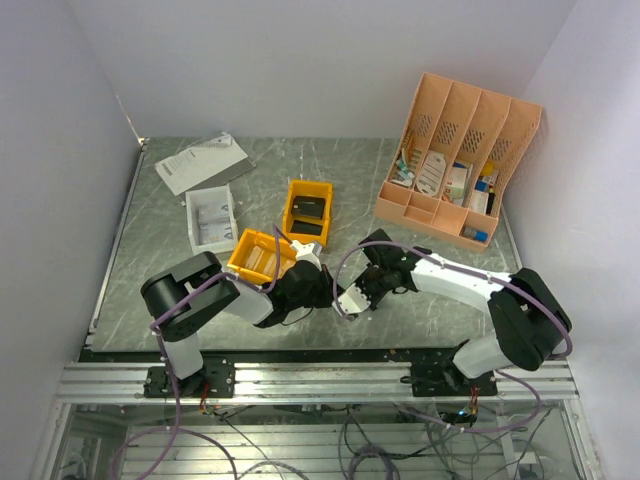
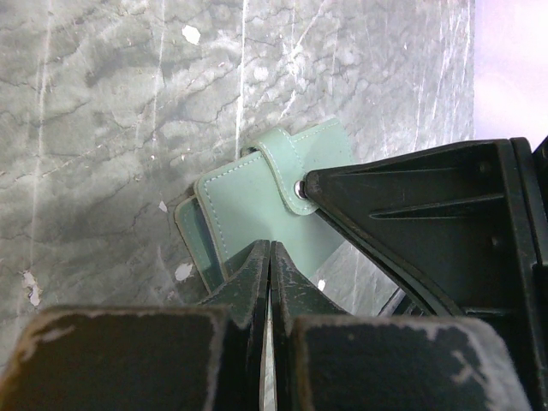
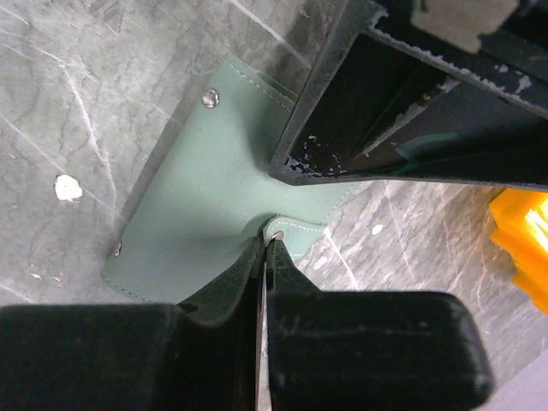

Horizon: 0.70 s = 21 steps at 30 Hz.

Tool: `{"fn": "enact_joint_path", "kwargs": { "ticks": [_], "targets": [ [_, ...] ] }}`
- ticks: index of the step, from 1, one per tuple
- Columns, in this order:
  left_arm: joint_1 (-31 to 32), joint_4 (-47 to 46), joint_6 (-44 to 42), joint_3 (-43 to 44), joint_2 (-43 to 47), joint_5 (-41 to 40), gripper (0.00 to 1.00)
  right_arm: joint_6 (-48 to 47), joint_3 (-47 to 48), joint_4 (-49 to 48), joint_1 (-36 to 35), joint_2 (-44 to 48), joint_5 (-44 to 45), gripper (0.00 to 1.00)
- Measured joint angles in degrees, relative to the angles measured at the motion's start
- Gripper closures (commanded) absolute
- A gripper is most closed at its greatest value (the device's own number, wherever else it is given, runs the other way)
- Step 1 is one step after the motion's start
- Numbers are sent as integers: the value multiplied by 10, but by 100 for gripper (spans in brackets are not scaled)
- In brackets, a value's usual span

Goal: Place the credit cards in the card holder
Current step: Close the card holder at the center of the board.

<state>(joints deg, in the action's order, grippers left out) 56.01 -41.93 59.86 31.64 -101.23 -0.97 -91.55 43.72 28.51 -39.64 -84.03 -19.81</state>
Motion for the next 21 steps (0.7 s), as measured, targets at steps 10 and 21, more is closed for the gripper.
{"fn": "enact_joint_path", "kwargs": {
  "ticks": [10,21],
  "targets": [
    [-2,-12,2,2,-9,7,93,-12,-7,5,-13,9,27,100],
    [-3,-16,5,3,-13,12,93,-28,-28,-17,-49,16,79,100]
  ]
}}
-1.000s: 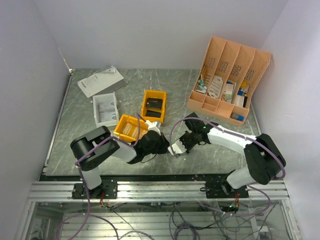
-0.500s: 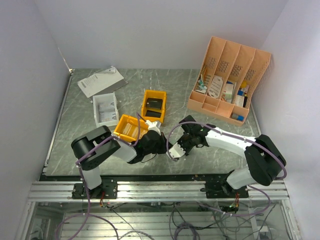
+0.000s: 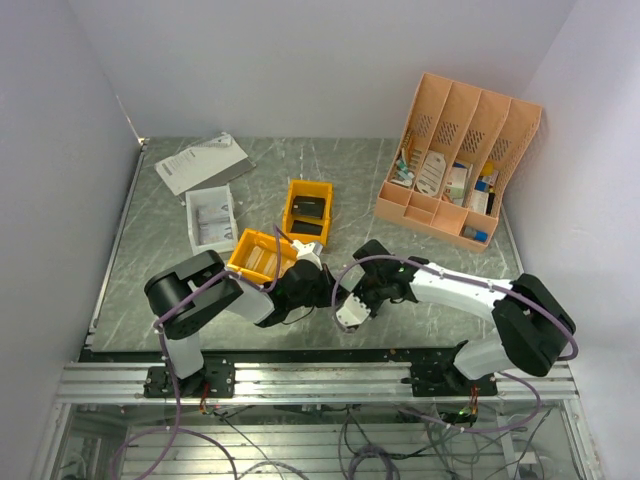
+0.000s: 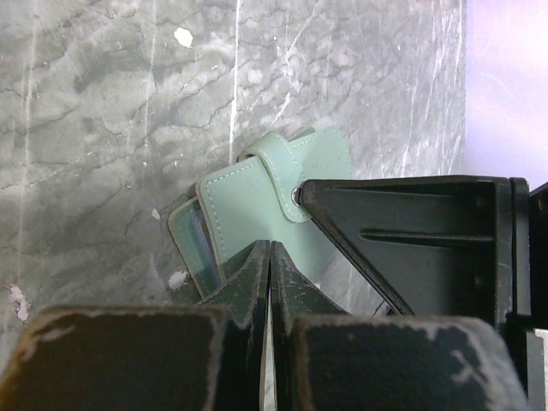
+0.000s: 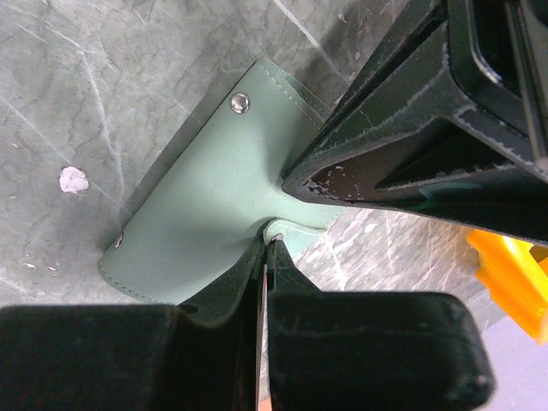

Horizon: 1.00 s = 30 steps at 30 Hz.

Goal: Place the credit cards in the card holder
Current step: Close the card holder at the center of the board.

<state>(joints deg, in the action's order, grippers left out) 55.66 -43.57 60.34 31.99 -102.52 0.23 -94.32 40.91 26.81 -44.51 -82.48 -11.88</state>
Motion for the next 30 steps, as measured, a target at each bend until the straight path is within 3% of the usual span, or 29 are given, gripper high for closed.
{"fn": "enact_joint_path", "kwargs": {
  "ticks": [15,30],
  "targets": [
    [-1,-6,2,-2,-1,1,93,9,-16,-19,-17,3,22,100],
    [-7,-7,2,-4,0,8,93,135,32,5,-16,-36,-12,100]
  ]
}}
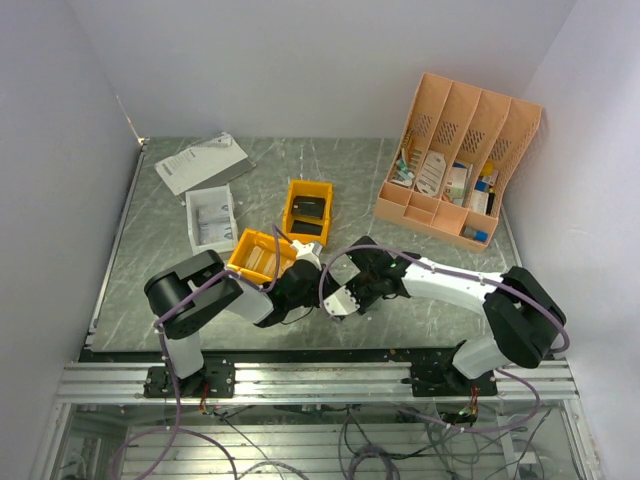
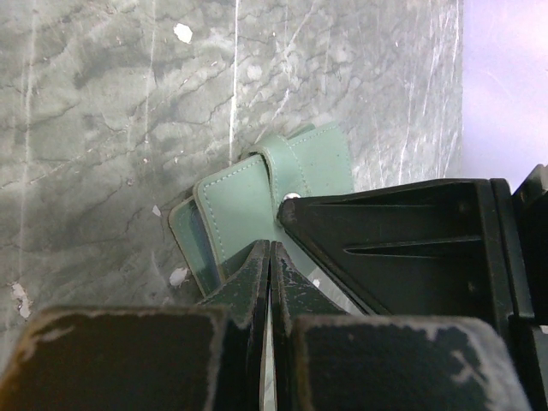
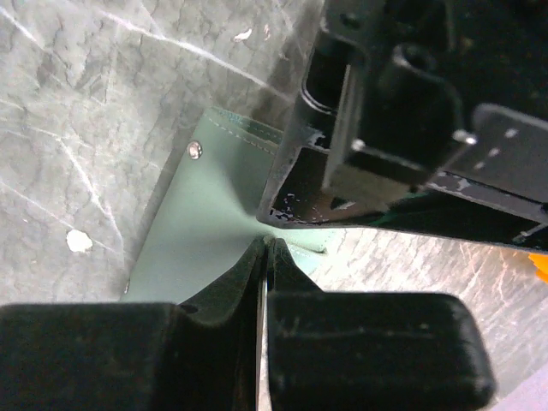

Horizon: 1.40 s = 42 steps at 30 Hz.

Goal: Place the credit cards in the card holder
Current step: Close the card holder at the center of the board.

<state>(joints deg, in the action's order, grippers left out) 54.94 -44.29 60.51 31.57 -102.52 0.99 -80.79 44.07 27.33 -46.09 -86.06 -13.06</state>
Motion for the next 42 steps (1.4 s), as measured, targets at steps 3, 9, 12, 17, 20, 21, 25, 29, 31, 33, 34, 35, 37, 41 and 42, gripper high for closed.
{"fn": "enact_joint_path", "kwargs": {
  "ticks": [3,9,12,17,20,21,25,29,31,33,34,35,37,41,42],
  "targets": [
    [-2,0,0,-2,2,5,93,18,-2,-7,0,-1,-17,100],
    [-3,1,0,-3,3,14,93,55,-37,-45,3,31,-30,100],
    [-3,1,0,-3,3,17,93,80,-44,-57,26,43,-56,100],
    [-3,16,-12,-3,16,17,93,122,-57,-56,86,65,-122,100],
    [-4,65,-37,-3,51,17,92,144,-55,-44,104,68,-143,100],
    [-4,82,-47,-3,66,16,89,151,-51,-40,108,66,-149,100],
    [-4,133,-76,-4,150,4,83,214,-22,-36,121,50,-179,100],
    [0,118,-75,-38,233,-11,83,297,-3,-61,130,46,-199,100],
    [5,111,-67,-63,252,-21,84,348,3,-80,135,46,-209,100],
    [13,113,-58,-86,261,-33,85,399,7,-103,141,46,-218,100],
    [19,121,-52,-95,265,-41,85,428,10,-116,143,46,-224,100],
    [22,128,-48,-99,269,-47,86,446,12,-126,143,45,-227,100],
    [26,144,-42,-104,282,-60,88,483,19,-146,144,37,-234,100],
    [26,173,-39,-105,313,-85,89,548,40,-196,145,4,-243,100],
    [26,178,-39,-105,317,-89,89,560,43,-207,145,-4,-243,100]
  ]
}}
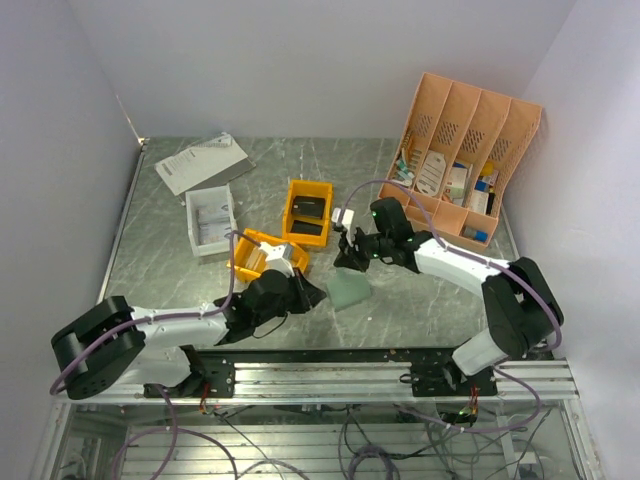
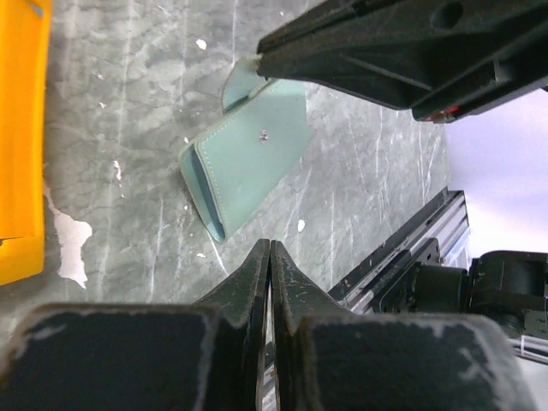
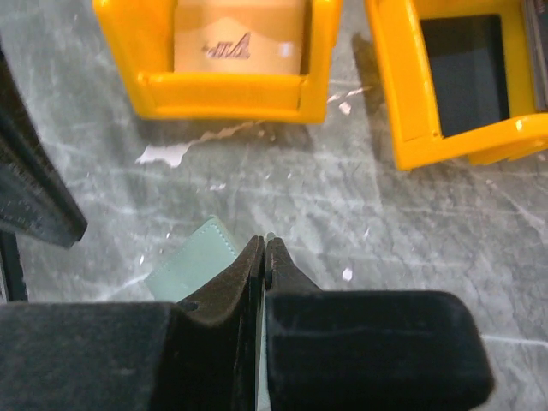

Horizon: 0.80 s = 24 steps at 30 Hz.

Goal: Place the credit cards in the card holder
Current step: Close the card holder at the center of the board.

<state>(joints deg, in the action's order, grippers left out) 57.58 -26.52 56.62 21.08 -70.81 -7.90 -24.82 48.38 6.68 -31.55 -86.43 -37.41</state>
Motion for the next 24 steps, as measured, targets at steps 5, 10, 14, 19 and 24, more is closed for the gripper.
{"fn": "enact_joint_path", "kwargs": {
  "ticks": [5,10,14,19,24],
  "targets": [
    [0,13,2,-5,15,-19,89,68,27,-66,4,-51,3,100],
    [0,15,2,-5,2,-23,88,134,48,-121,31,-95,3,100],
    [0,12,0,8,-43,-23,89,155,42,-138,64,-98,-8,100],
    [-1,7,-7,50,-118,-23,90,123,28,-125,79,-89,-34,100],
    [-6,-2,-14,94,-168,-23,92,39,36,-58,79,-88,-49,100]
  ]
}}
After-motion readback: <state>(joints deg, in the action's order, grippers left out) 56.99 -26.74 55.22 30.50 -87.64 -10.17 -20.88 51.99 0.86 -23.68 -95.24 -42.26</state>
